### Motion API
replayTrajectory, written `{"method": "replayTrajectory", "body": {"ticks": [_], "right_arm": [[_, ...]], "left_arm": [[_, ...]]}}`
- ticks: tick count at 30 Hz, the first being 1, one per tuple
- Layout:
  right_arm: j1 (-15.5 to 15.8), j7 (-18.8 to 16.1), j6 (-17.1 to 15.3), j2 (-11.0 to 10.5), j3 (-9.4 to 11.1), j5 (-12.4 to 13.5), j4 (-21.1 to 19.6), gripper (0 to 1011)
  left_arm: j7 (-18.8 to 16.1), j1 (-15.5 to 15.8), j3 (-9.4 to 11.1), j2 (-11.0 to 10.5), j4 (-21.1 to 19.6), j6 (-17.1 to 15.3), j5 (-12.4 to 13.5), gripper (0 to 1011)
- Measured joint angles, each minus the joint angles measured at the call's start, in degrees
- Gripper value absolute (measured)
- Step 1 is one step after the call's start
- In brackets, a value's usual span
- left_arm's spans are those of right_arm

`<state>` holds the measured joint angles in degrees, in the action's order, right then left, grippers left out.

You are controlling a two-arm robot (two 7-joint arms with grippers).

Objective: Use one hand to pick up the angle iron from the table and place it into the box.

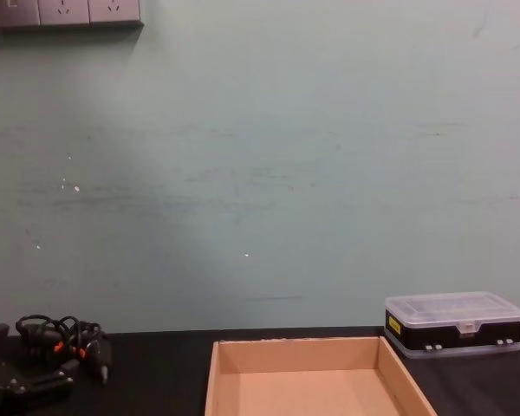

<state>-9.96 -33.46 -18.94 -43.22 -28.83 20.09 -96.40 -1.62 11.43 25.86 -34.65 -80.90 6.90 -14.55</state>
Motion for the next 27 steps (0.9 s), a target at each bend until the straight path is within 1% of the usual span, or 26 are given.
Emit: {"method": "replayTrajectory", "body": {"ticks": [3, 4, 5, 7, 8, 10, 11, 15, 18, 20, 21, 23, 24, 27], "right_arm": [[0.7, 0.5, 0.1, -0.3, 0.9, 0.7, -1.1, 92], [1.0, 0.7, 0.2, -0.5, 1.6, 1.3, -1.8, 92], [1.0, 0.7, 0.2, -0.5, 1.6, 1.3, -1.8, 92], [1.7, 1.4, 0.4, -0.7, 2.7, 2.2, -2.9, 92], [2.1, 2.0, 0.4, -0.8, 3.6, 2.9, -3.8, 92], [2.4, 2.6, 0.5, -0.8, 4.4, 3.5, -4.5, 92], [2.6, 3.3, 0.5, -0.7, 5.3, 4.1, -5.4, 92], [2.5, 5.0, 0.4, 0.0, 6.6, 5.1, -6.8, 92], [1.7, 5.9, -0.1, 0.8, 6.8, 5.2, -7.3, 92], [0.5, 6.8, -0.7, 1.9, 6.6, 5.1, -7.3, 92], [-0.4, 7.3, -1.1, 2.8, 6.2, 4.8, -7.1, 91], [-1.4, 7.8, -1.6, 3.7, 5.7, 4.3, -6.6, 92], [-2.6, 8.4, -2.1, 4.8, 4.9, 3.7, -6.0, 91], [-4.2, 9.2, -2.8, 6.5, 3.8, 2.6, -4.7, 92]], "left_arm": [[0.0, 0.0, 0.0, 0.0, 0.0, 0.0, 0.0, 1000], [0.0, 0.0, 0.0, 0.0, 0.0, 0.0, 0.0, 1000], [0.0, 0.0, 0.0, 0.0, 0.0, 0.0, 0.0, 1000], [0.0, 0.0, 0.0, 0.0, 0.0, 0.0, 0.0, 1000], [0.0, 0.0, 0.0, 0.0, 0.0, 0.0, 0.0, 1000], [0.0, 0.0, 0.0, 0.0, 0.0, 0.0, 0.0, 1000], [0.0, 0.0, 0.0, 0.0, 0.0, 0.0, 0.0, 1000], [0.0, 0.0, 0.0, 0.0, 0.0, 0.0, 0.0, 1000], [0.0, 0.0, 0.0, 0.0, 0.0, 0.0, 0.0, 1000], [0.0, 0.0, 0.0, 0.0, 0.0, 0.0, 0.0, 1000], [0.0, 0.0, 0.0, 0.0, 0.0, 0.0, 0.0, 1000], [0.0, 0.0, 0.0, 0.0, 0.0, 0.0, 0.0, 1000], [0.0, 0.0, 0.0, 0.0, 0.0, 0.0, 0.0, 1000], [0.0, 0.0, 0.0, 0.0, 0.0, 0.0, 0.0, 1000]]}}
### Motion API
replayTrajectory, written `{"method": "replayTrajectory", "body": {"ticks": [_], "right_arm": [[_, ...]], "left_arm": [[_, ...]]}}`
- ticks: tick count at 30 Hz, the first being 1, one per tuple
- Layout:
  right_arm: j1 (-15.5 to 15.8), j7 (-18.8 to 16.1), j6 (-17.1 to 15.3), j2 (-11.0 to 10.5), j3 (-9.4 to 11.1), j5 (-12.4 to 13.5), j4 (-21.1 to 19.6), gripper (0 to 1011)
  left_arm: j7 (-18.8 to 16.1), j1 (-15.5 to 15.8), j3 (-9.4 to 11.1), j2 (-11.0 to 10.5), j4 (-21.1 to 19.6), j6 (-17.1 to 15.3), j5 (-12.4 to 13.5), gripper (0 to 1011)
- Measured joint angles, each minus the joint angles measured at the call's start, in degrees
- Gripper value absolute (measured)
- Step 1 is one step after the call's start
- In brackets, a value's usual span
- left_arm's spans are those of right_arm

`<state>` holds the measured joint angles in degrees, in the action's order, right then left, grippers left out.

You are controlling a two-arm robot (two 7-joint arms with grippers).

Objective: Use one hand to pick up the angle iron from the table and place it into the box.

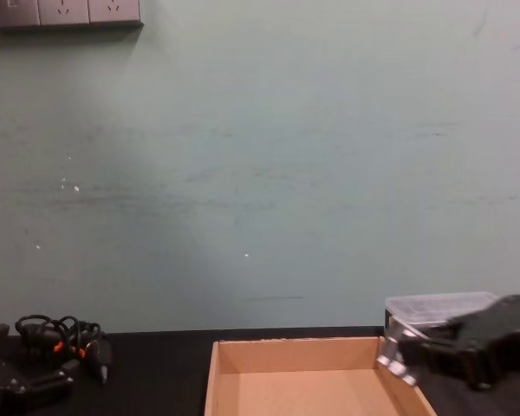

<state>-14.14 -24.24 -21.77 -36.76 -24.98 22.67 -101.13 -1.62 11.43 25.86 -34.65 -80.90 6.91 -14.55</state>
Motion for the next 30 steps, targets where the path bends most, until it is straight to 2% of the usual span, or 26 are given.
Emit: {"method": "replayTrajectory", "body": {"ticks": [7, 13, 16, 24, 30], "right_arm": [[-5.7, 2.6, -2.3, 6.4, -3.2, -4.4, 5.7, 92], [-9.1, 3.8, -3.2, 10.2, -4.5, -6.7, 11.0, 92], [-11.2, 4.4, -3.5, 12.6, -5.0, -8.0, 15.1, 92], [-13.9, 4.6, -3.6, 15.6, -5.7, -10.1, 21.7, 92], [-15.0, 4.4, -3.5, 16.9, -6.3, -11.6, 25.4, 92]], "left_arm": [[0.0, 0.0, 0.0, 0.0, 0.0, 0.0, 0.0, 1000], [0.0, 0.0, 0.0, 0.0, 0.0, 0.0, 0.0, 1000], [0.0, 0.0, 0.0, 0.0, 0.0, 0.0, 0.0, 1000], [0.0, 0.0, 0.0, 0.0, 0.0, 0.0, 0.0, 1000], [0.0, 0.0, 0.0, 0.0, 0.0, 0.0, 0.0, 1000]]}}
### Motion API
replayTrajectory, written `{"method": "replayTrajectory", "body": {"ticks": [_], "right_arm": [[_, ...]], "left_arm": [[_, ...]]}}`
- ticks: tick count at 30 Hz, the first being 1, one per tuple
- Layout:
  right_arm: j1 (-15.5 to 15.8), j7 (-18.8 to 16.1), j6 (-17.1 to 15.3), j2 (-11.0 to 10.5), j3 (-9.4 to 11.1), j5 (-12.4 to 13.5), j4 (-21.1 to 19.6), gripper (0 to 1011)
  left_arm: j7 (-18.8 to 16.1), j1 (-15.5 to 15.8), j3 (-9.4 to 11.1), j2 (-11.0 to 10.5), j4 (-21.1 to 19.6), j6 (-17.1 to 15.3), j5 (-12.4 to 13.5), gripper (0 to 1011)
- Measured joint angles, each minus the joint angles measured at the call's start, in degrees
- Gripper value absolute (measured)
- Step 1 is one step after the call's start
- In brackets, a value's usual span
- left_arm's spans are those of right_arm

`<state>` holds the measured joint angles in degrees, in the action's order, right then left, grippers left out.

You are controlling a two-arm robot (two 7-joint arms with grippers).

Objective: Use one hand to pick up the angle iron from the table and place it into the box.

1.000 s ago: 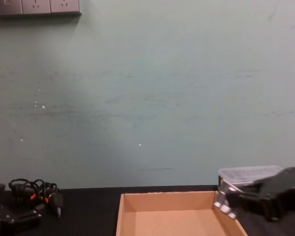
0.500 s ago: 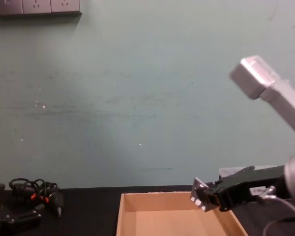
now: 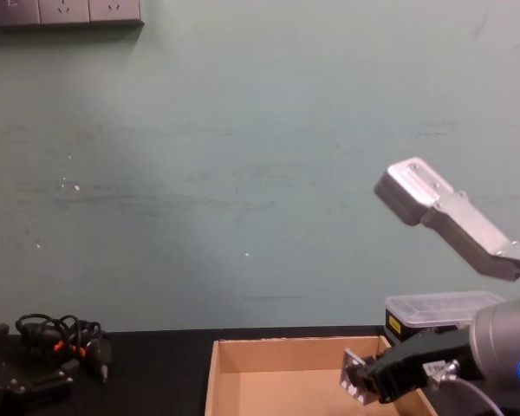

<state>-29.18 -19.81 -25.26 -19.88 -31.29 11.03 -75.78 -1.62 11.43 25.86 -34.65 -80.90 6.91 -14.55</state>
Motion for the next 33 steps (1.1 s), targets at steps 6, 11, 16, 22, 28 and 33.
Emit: {"method": "replayTrajectory", "body": {"ticks": [6, 11, 16, 22, 28, 33], "right_arm": [[-0.8, -0.6, 0.6, 1.1, -0.4, -1.4, 2.9, 91], [-1.0, -1.0, 0.8, 1.6, -0.3, -2.2, 4.0, 92], [-1.0, -1.5, 1.1, 2.1, -0.1, -2.9, 4.6, 93], [-0.8, -1.9, 1.8, 2.3, 0.4, -3.7, 4.8, 225], [0.1, -2.0, 2.8, 2.4, 1.6, -4.1, 3.9, 413], [1.4, -2.6, 3.4, 1.8, 3.1, -4.0, 1.3, 577]], "left_arm": [[0.0, 0.0, 0.0, 0.0, 0.0, 0.0, 0.0, 1000], [0.0, 0.0, 0.0, 0.0, 0.0, 0.0, 0.0, 1000], [0.0, 0.0, 0.0, 0.0, 0.0, 0.0, 0.0, 1000], [0.0, 0.0, 0.0, 0.0, 0.0, 0.0, 0.0, 1000], [0.0, 0.0, 0.0, 0.0, 0.0, 0.0, 0.0, 1000], [0.0, 0.0, 0.0, 0.0, 0.0, 0.0, 0.0, 1000]]}}
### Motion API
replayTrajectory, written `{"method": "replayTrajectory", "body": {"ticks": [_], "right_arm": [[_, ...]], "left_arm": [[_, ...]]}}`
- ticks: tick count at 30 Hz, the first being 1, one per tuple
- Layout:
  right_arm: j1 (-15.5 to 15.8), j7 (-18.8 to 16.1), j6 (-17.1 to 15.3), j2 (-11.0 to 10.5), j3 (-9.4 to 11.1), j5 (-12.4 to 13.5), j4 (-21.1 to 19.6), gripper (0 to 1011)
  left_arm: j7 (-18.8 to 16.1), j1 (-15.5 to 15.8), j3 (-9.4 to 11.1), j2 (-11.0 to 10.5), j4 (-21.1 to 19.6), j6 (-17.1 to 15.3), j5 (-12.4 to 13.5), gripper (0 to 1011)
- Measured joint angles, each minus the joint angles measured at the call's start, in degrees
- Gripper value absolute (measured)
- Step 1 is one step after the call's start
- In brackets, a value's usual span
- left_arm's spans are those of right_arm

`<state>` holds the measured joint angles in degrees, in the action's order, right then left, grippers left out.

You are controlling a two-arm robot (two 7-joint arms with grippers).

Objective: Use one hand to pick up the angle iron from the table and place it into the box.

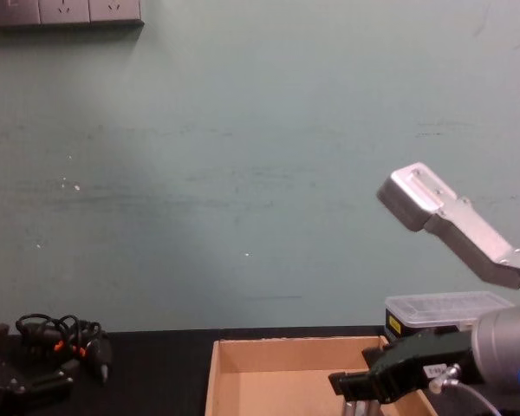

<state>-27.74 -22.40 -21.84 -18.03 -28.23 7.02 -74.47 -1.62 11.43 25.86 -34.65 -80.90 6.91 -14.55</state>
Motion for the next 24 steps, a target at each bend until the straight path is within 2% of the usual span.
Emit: {"method": "replayTrajectory", "body": {"ticks": [3, 4, 10, 12, 16, 19, 24], "right_arm": [[0.7, -0.3, 0.1, -0.4, 0.7, 0.2, -1.4, 650], [1.3, -0.7, 0.2, -1.0, 1.2, 0.3, -2.7, 718], [3.7, -2.0, 0.7, -3.2, 3.1, 1.5, -7.4, 882], [5.1, -2.9, 1.2, -4.8, 4.1, 2.5, -10.2, 947], [6.9, -3.6, 1.7, -6.7, 5.2, 3.6, -13.1, 1004], [9.4, -4.6, 2.5, -9.1, 6.7, 5.4, -17.0, 1004], [12.3, -5.4, 3.5, -11.8, 8.2, 7.5, -21.1, 1004]], "left_arm": [[0.0, 0.0, 0.0, 0.0, 0.0, 0.0, 0.0, 1000], [0.0, 0.0, 0.0, 0.0, 0.0, 0.0, 0.0, 1000], [0.0, 0.0, 0.0, 0.0, 0.0, 0.0, 0.0, 1000], [0.0, 0.0, 0.0, 0.0, 0.0, 0.0, 0.0, 1000], [0.0, 0.0, 0.0, 0.0, 0.0, 0.0, 0.0, 1000], [0.0, 0.0, 0.0, 0.0, 0.0, 0.0, 0.0, 1000], [0.0, 0.0, 0.0, 0.0, 0.0, 0.0, 0.0, 1000]]}}
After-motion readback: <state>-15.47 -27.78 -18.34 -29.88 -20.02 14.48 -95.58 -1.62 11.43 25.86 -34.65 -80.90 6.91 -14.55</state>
